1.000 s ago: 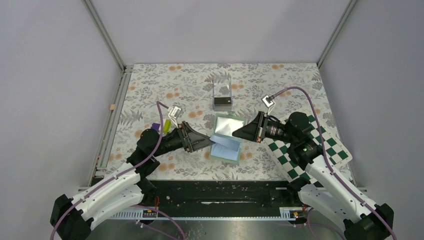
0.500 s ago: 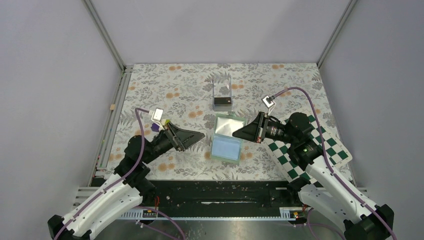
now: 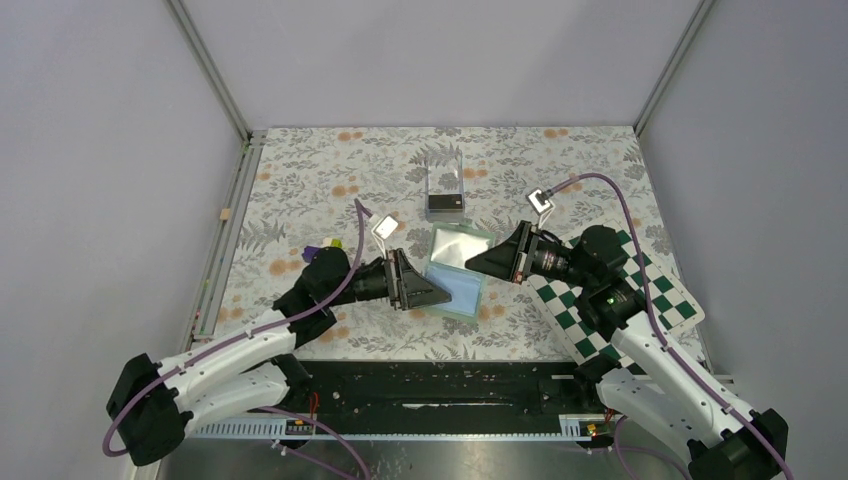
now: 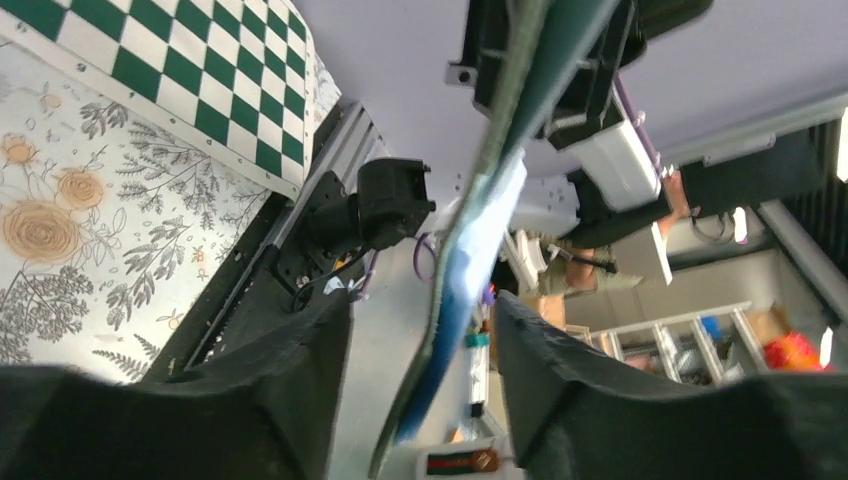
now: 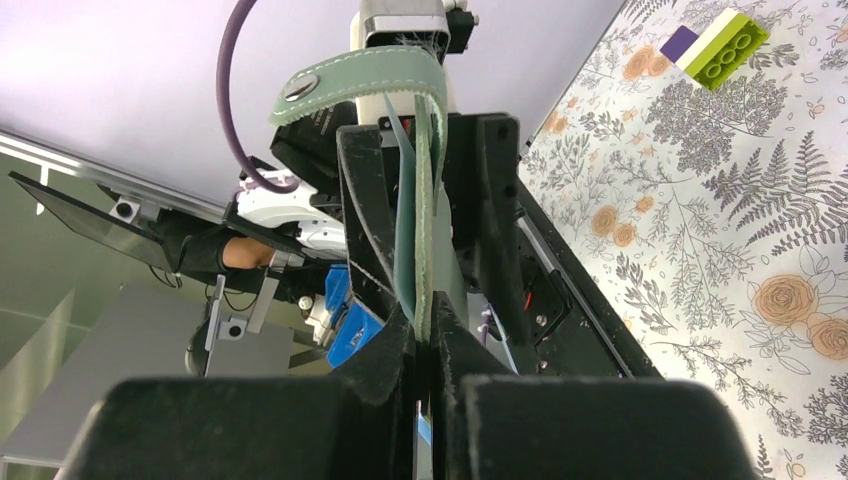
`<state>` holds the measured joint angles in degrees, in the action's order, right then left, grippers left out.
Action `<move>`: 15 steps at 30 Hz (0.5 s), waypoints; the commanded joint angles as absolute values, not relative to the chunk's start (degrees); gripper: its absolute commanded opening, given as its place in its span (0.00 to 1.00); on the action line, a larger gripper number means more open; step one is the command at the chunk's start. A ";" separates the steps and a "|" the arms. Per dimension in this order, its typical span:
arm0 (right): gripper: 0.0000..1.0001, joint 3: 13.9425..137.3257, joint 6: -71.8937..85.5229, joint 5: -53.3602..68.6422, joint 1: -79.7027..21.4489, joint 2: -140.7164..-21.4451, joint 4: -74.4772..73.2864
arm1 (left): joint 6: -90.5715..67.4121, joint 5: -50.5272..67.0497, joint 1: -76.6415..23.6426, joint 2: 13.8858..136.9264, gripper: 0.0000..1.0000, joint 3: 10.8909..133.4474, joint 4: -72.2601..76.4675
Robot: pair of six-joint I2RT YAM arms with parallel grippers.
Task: Put the credit cards into the card holder
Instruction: Turn over the card slot in the card holder.
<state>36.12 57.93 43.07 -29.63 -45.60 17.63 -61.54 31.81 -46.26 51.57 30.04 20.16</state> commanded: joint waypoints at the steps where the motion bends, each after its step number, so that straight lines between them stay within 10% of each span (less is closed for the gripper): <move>1: 0.00 35.87 60.62 41.17 -30.06 -44.56 22.11 | -60.33 35.88 -47.97 53.20 0.38 33.28 27.99; 5: 0.00 36.32 61.40 40.96 -30.06 -45.09 18.65 | -56.67 36.65 -48.21 53.85 0.01 34.97 24.08; 15: 0.00 36.06 69.98 48.25 -30.06 -46.12 24.47 | -30.05 28.09 -48.25 48.53 0.00 44.96 -4.46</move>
<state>35.75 64.75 41.89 -29.61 -46.19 17.93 -44.07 32.95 -48.16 51.62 40.21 4.47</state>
